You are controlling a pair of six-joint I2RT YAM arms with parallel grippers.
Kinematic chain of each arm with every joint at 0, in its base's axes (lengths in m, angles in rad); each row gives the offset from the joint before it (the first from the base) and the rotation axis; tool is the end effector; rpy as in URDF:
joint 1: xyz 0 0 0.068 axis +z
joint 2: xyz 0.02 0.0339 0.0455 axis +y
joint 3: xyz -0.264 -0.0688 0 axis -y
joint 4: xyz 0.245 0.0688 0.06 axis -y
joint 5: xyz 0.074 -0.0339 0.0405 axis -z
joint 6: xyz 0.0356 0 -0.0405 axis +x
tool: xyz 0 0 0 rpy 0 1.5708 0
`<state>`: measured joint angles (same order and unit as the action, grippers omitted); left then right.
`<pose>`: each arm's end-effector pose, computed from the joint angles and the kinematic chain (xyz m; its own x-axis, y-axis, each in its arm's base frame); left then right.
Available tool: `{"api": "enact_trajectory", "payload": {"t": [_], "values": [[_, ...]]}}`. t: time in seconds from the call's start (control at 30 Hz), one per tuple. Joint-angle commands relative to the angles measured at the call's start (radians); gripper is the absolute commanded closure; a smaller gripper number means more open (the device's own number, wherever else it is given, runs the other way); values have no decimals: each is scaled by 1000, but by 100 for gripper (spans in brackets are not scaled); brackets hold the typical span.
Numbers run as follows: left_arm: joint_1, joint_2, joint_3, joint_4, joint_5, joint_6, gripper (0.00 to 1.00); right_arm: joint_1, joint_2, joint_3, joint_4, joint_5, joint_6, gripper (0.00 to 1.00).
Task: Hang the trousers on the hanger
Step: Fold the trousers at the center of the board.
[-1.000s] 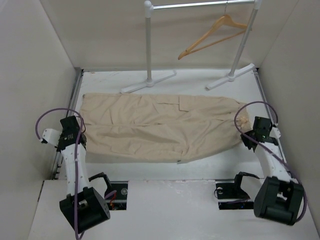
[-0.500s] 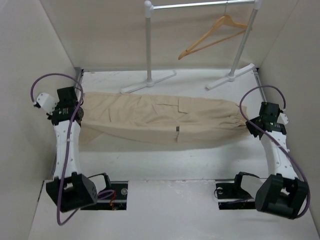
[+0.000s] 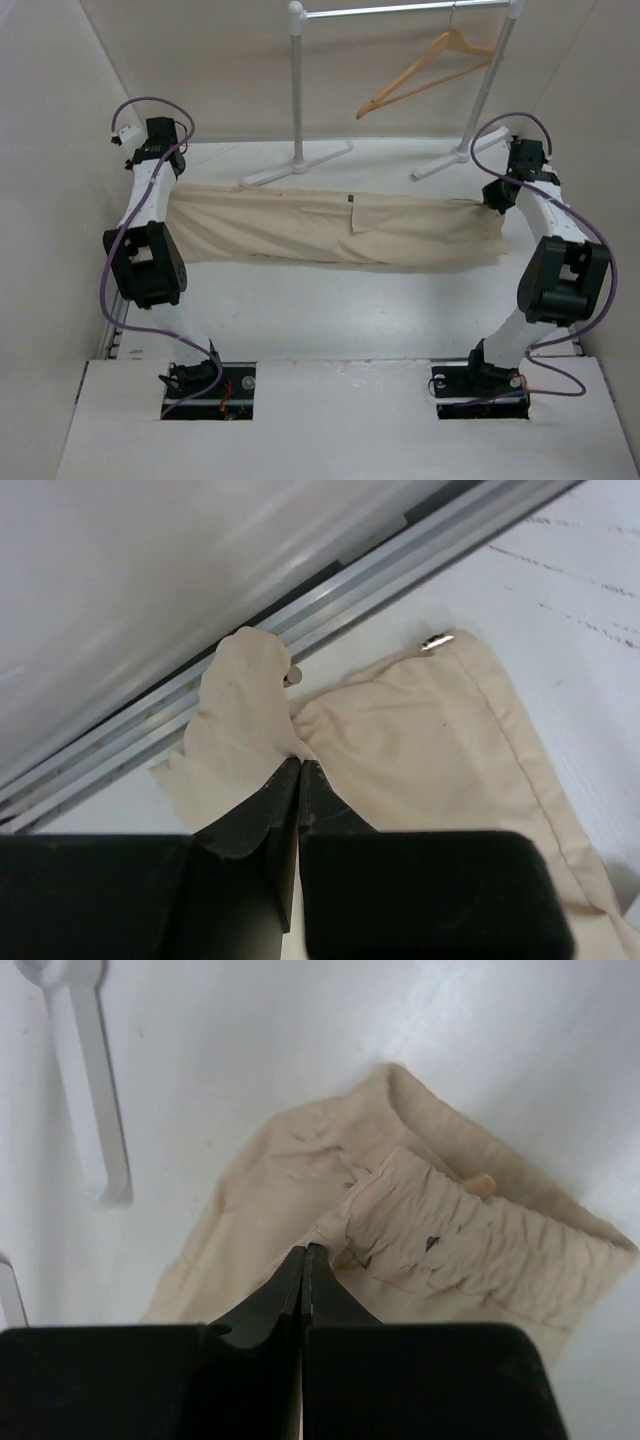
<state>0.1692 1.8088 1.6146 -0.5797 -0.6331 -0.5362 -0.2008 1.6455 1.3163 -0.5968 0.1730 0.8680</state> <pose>0.3983 0.0894 0.3099 -0.3098 -0.4708 -0.8261 -0.8272 0.5618 -0.0099 0.3481 -0.0771 0.2672 -0.2789 0.8238 -0.4935 0.7901 0.4889 0.3697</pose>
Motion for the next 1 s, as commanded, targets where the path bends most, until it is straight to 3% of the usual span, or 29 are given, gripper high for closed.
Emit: {"api": "enact_trajectory", "payload": {"t": [0.0, 0.13, 0.3, 0.37, 0.5, 0.7, 0.97], "values": [[-9, 102, 135, 32, -59, 126, 100, -6, 107, 162, 20, 46, -30, 98], [-21, 266, 289, 31, -42, 215, 91, 11, 278, 343, -37, 51, -57, 91], [-26, 293, 352, 40, 41, 196, 47, 31, 318, 423, -24, 53, -49, 56], [-35, 239, 334, 32, 50, 170, 41, 40, 280, 417, -12, 40, -58, 42], [-96, 48, 104, 72, 73, 88, 38, 70, 111, 243, 44, 40, -87, 30], [-256, -153, -330, 228, 232, -106, 39, 61, -179, -182, 193, 3, -17, 26], [-218, -169, -527, 323, 325, -215, 41, -87, -237, -436, 281, -87, -4, 25]]}}
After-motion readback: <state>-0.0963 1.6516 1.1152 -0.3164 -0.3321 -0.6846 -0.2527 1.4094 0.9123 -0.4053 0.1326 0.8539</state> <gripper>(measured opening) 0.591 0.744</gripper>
